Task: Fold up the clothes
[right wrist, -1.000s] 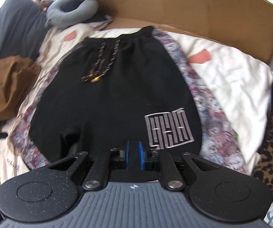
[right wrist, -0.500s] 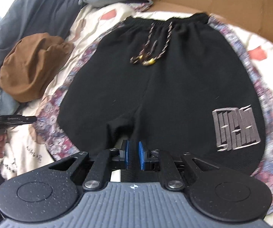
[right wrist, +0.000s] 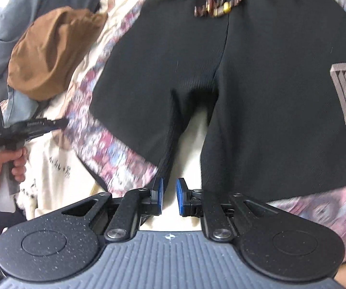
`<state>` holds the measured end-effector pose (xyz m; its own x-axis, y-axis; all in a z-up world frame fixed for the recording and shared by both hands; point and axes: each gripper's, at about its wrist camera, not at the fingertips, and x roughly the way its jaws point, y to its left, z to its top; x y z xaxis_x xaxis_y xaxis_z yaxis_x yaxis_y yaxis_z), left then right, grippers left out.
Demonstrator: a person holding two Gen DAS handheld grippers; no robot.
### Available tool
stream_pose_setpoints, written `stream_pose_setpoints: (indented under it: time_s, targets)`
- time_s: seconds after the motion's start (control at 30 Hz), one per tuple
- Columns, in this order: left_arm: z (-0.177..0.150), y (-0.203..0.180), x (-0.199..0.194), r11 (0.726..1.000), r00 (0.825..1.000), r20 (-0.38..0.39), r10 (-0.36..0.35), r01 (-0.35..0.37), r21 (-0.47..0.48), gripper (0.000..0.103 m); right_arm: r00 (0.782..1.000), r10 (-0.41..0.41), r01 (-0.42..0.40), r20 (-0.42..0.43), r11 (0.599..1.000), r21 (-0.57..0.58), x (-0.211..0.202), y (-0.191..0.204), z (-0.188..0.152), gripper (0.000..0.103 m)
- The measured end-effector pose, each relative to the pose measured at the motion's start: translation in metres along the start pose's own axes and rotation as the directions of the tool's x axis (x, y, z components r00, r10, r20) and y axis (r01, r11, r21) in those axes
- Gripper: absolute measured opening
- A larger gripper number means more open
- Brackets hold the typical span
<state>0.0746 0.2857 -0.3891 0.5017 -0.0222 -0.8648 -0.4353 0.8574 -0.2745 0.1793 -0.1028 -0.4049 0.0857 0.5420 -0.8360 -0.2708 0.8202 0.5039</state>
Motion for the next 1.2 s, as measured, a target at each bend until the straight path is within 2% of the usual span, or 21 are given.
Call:
stream_pose_setpoints:
  time_s: [0.07,0.2,0.47,0.53,0.6,1.2]
  targets:
    - [0.000,-0.001,-0.003,1.000,1.000,0.010,0.003,-0.003,0.003,0.011,1.000,0.009,-0.009,-0.018,0.999,0.031,0.008,-0.002,-0.004,0.031]
    - [0.000,-0.008,-0.011,0.999,1.000,0.028,0.002,-0.003,0.042,0.008,0.999,0.049,-0.047,-0.022,0.995,0.083,0.012,-0.006,-0.007,0.031]
    - [0.004,-0.007,-0.016,0.999,0.999,0.040,-0.008,0.007,0.036,0.008,0.994,0.104,-0.101,-0.015,0.982,0.160,0.027,-0.011,-0.009,0.031]
    - [0.001,-0.008,-0.018,0.999,0.999,0.041,-0.003,0.001,0.034,0.007,0.992,0.126,-0.120,-0.021,0.977,0.179,0.034,-0.011,-0.010,0.025]
    - [-0.001,-0.010,-0.021,0.999,0.999,0.036,0.002,-0.003,0.048,0.007,0.992,0.123,-0.116,-0.027,0.978,0.176,0.037,-0.011,-0.010,0.001]
    - [0.036,-0.023,-0.058,0.993,0.997,0.068,0.041,-0.048,0.108,0.006,0.965,0.262,-0.258,-0.025,0.961,0.100,0.020,0.010,-0.008,0.000]
